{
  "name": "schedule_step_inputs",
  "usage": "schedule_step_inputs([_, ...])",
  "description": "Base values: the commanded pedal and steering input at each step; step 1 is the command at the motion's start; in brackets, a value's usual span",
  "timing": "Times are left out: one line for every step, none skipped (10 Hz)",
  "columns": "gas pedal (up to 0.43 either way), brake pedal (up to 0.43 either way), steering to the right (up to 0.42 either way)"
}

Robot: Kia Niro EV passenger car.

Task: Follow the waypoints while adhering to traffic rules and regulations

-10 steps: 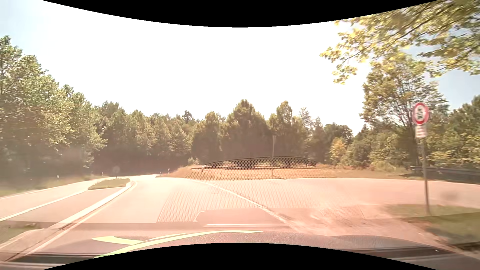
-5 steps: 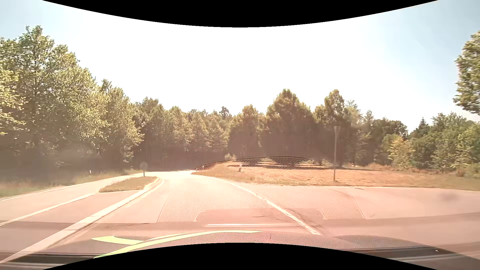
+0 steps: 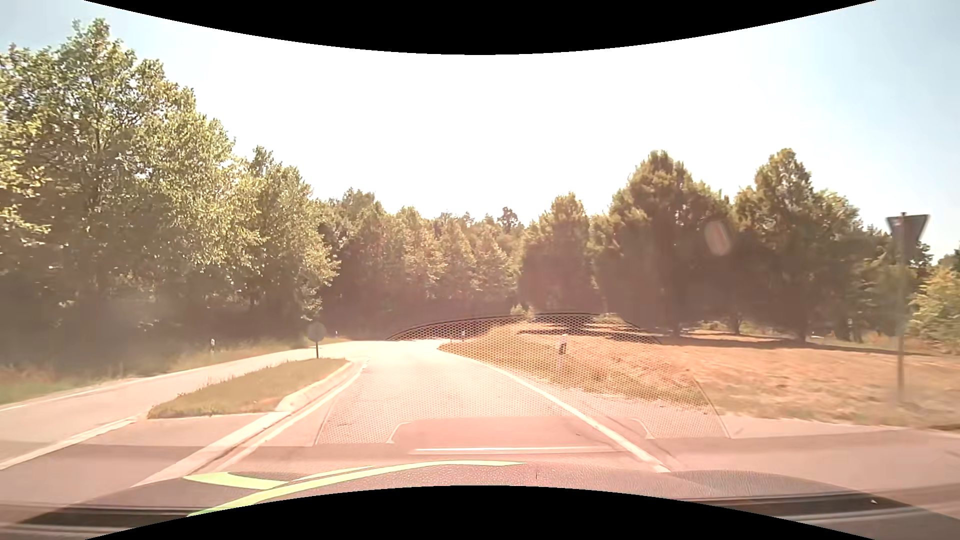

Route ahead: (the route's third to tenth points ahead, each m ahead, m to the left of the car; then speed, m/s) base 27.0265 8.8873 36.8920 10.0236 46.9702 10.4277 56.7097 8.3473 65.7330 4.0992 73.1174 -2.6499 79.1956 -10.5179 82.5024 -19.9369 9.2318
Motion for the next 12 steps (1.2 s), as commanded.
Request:
schedule_step_inputs([0.240,0.000,-0.101])
schedule_step_inputs([0.240,0.000,-0.092])
schedule_step_inputs([0.240,0.000,-0.090])
schedule_step_inputs([0.240,0.000,-0.087])
schedule_step_inputs([0.220,0.000,-0.075])
schedule_step_inputs([0.209,0.000,-0.061])
schedule_step_inputs([0.197,0.000,-0.054])
schedule_step_inputs([0.150,0.000,-0.051])
schedule_step_inputs([0.150,0.000,-0.048])
schedule_step_inputs([0.138,0.000,-0.042])
schedule_step_inputs([0.098,0.000,-0.037])
schedule_step_inputs([0.098,0.000,-0.032])
